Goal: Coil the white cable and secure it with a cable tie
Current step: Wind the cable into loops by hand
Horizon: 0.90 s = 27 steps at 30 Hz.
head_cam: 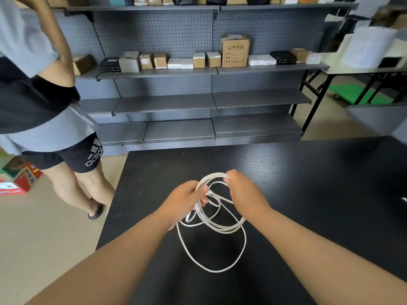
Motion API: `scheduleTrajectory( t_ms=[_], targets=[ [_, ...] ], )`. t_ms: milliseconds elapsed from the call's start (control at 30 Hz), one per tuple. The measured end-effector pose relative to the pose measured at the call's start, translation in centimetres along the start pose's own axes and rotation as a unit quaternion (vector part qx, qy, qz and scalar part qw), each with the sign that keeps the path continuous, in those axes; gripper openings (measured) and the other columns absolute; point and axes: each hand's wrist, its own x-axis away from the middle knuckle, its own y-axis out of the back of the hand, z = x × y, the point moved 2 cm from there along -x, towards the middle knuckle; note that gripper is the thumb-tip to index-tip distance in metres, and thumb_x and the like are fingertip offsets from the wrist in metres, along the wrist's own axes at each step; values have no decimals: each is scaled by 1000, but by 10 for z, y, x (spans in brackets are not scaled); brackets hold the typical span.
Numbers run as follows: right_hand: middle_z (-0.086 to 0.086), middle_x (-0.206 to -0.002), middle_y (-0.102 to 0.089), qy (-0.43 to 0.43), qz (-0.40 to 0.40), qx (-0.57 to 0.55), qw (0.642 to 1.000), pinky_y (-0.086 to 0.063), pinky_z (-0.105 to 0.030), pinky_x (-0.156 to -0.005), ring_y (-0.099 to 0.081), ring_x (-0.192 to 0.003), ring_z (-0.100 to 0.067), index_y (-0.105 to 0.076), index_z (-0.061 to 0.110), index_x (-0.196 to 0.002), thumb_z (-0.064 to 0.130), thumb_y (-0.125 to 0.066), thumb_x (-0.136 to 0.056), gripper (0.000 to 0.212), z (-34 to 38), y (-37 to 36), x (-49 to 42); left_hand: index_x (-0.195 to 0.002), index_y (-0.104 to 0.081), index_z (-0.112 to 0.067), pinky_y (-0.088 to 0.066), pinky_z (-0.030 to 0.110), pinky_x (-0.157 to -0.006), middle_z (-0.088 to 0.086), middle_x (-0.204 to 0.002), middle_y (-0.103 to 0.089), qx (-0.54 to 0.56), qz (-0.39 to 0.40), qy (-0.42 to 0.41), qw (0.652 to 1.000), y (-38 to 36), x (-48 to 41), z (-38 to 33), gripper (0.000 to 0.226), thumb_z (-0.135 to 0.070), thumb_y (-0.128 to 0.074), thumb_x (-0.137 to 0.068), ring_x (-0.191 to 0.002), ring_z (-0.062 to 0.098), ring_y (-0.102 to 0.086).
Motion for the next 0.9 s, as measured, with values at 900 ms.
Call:
scheduleTrajectory(
  t_ms=[900],
  targets=[
    [-2, -125, -51, 22, 48, -83, 995, -41, -28, -89, -53, -107, -18, -43, 16, -128, 25, -40, -98, 31, 2, -11, 3, -95, -54, -7, -46, 39, -76, 11, -89, -58, -331, -24, -168, 928, 2, -3, -7, 37, -34, -30, -100, -77, 23, -52]
  ],
)
